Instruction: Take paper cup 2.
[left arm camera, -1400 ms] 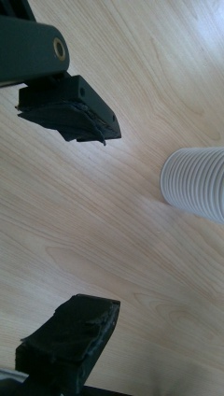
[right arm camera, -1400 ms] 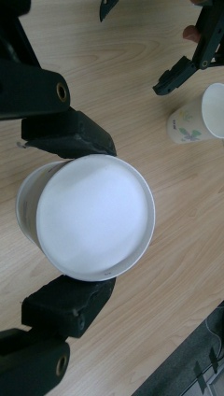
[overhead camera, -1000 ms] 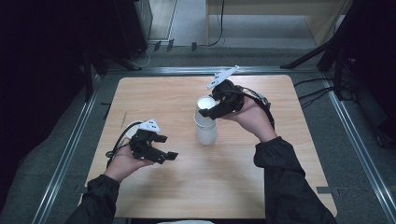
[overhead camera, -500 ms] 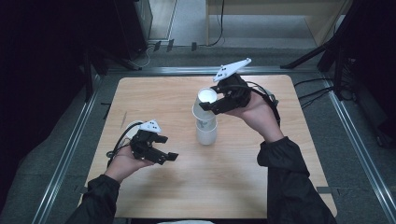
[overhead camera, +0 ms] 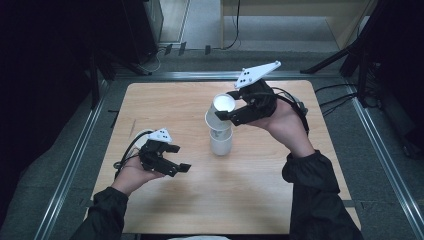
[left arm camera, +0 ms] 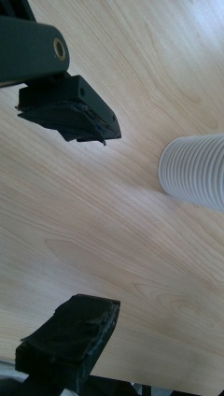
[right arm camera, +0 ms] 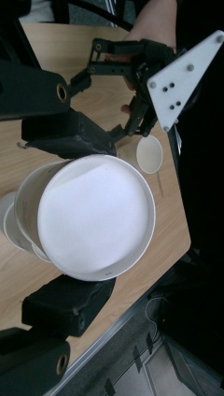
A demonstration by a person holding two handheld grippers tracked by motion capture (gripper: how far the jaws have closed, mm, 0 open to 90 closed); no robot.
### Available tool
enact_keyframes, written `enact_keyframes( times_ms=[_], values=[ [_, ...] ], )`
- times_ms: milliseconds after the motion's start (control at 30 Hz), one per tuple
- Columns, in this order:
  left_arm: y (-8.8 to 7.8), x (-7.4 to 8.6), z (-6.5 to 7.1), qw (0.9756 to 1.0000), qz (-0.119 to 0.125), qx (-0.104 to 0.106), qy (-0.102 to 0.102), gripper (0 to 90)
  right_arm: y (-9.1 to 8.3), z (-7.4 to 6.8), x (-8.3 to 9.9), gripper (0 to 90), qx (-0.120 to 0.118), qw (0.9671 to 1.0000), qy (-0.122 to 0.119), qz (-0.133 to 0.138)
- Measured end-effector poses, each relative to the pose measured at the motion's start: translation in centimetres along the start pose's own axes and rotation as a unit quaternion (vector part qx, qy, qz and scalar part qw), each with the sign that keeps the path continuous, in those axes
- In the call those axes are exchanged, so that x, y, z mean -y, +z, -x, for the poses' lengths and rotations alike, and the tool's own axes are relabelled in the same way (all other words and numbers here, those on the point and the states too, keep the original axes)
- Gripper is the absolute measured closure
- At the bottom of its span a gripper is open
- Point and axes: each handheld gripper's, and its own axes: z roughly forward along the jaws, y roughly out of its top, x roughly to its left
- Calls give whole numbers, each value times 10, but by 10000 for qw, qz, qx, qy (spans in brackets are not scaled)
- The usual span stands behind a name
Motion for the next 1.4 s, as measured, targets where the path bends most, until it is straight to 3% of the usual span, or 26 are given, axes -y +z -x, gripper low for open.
enact_keyframes(
  times_ms=[200,667,867,1033,1400],
  values=[
    [2,-3,0,9999,9,53,86,153,-6,-7,9,353,-155,9999,69,6],
    [13,-15,0,9991,20,333,280,170,-14,-17,47,353,-217,9995,183,-148],
    [17,-18,0,9983,38,462,357,170,-10,-22,66,354,-219,9990,266,-277],
    [19,-19,0,9976,101,613,305,170,-5,-27,83,354,-269,9987,284,-319],
    [23,-18,4,9967,60,669,455,171,17,-36,120,354,-419,9972,316,-541]
  ],
)
